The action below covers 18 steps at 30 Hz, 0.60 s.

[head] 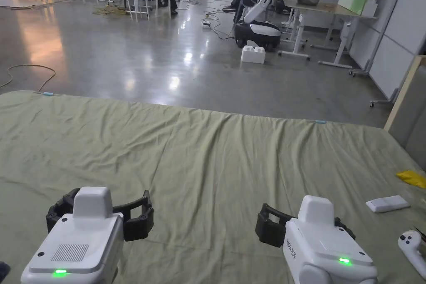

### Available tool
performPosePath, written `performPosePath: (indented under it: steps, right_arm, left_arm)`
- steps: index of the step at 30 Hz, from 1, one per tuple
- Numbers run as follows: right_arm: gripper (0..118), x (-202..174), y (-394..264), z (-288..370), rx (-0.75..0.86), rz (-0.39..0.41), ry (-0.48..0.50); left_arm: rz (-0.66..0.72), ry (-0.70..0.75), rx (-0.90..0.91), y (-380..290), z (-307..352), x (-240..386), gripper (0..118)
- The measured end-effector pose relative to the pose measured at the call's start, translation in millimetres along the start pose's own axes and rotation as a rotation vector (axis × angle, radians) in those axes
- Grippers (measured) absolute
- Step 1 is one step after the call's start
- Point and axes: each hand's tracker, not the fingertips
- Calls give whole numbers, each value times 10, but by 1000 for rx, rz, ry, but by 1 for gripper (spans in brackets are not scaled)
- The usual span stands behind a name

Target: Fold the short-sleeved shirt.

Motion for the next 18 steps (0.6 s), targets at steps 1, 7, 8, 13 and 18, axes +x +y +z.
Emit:
performPosePath:
  steps: [1,7,8,13,18]
  right_arm:
    - [114,1,-18,7,12,4,9]
    - [114,-54,-117,14,87,65,-6]
    - [114,-56,-128,6,91,62,-12]
    - [114,-68,-163,16,187,93,-51]
    - [114,-93,-155,31,231,136,-70]
  left_arm:
    - [2,1,0,-7,-7,-6,116]
    - [-9,15,-6,-37,-32,-12,116]
    - [-11,14,-6,-43,-35,-15,116]
    - [-14,7,7,-72,-42,-24,116]
    - [-43,9,19,-95,-50,-5,116]
